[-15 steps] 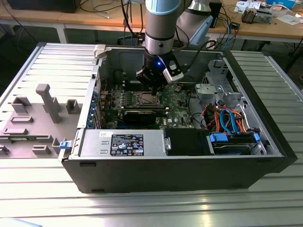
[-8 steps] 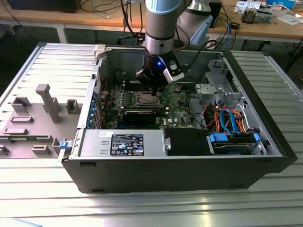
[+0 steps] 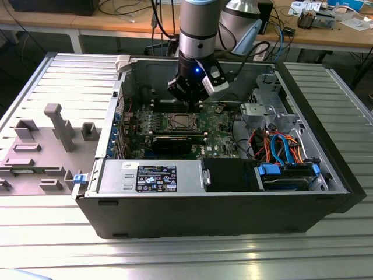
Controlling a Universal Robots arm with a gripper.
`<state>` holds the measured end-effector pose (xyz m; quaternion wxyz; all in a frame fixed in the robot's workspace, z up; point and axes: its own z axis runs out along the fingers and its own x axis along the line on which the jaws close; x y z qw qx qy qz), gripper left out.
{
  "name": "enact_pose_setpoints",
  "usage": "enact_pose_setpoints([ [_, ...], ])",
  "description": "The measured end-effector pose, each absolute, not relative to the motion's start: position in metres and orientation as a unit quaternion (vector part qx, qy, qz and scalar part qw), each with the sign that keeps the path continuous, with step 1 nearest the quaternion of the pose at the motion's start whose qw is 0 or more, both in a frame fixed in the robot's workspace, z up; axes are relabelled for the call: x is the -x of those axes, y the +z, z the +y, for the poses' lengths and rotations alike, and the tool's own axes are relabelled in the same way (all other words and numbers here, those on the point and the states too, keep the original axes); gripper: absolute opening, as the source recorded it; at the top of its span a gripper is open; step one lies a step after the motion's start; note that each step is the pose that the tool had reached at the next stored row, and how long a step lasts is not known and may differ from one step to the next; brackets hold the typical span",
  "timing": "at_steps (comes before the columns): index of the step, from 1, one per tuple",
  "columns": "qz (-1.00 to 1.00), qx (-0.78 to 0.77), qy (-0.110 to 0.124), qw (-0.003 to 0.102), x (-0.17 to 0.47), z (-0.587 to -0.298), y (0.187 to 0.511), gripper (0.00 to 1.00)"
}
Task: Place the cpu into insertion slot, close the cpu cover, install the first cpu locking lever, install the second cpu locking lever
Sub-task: 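Install the second cpu locking lever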
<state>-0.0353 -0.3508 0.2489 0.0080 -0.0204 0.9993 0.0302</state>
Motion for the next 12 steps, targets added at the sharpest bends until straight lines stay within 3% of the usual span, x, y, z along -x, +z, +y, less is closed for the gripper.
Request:
enact_pose_setpoints([
  [12, 0.999, 0.020, 0.037, 0.008, 0.035, -0.379, 0.249, 0.11],
])
